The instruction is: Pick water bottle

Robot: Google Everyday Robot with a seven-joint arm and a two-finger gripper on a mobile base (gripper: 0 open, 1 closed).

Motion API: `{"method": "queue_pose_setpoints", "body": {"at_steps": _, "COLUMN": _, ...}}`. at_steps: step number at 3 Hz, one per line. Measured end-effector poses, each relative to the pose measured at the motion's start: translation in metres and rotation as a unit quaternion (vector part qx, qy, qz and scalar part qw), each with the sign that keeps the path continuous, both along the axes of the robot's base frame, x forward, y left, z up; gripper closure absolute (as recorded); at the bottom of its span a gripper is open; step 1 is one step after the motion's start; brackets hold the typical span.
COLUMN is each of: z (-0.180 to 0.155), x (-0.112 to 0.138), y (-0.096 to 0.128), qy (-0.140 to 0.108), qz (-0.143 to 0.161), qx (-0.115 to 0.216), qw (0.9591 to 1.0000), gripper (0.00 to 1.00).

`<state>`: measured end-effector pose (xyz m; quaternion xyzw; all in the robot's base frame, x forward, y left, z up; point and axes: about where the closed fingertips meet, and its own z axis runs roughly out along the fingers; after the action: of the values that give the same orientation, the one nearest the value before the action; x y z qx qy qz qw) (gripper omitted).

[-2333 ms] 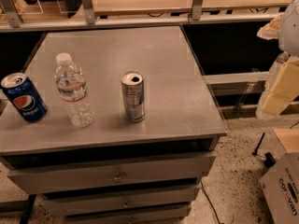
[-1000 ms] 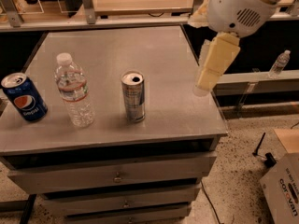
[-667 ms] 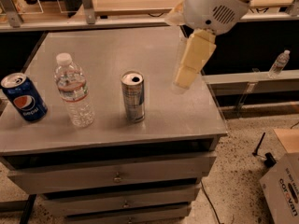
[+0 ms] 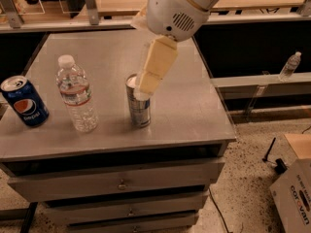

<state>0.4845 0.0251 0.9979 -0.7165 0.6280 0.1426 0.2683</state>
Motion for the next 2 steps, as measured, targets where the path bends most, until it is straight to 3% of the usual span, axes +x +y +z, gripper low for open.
{"method": "queue_pose_setpoints", "body": {"at_steps": 1, "z": -0.005, "x": 0.002, "y": 0.035, "qy": 0.007, "qz": 0.014, "qx": 0.015, "qw": 0.9998, "gripper": 0.00}}
{"method": "queue_pose_setpoints", "body": {"at_steps": 2, "z": -0.019, "x": 0.005, "y": 0.067, "qy": 0.032, "qz": 0.022, "qx": 0.018, "qw": 0.9991, "gripper": 0.00}}
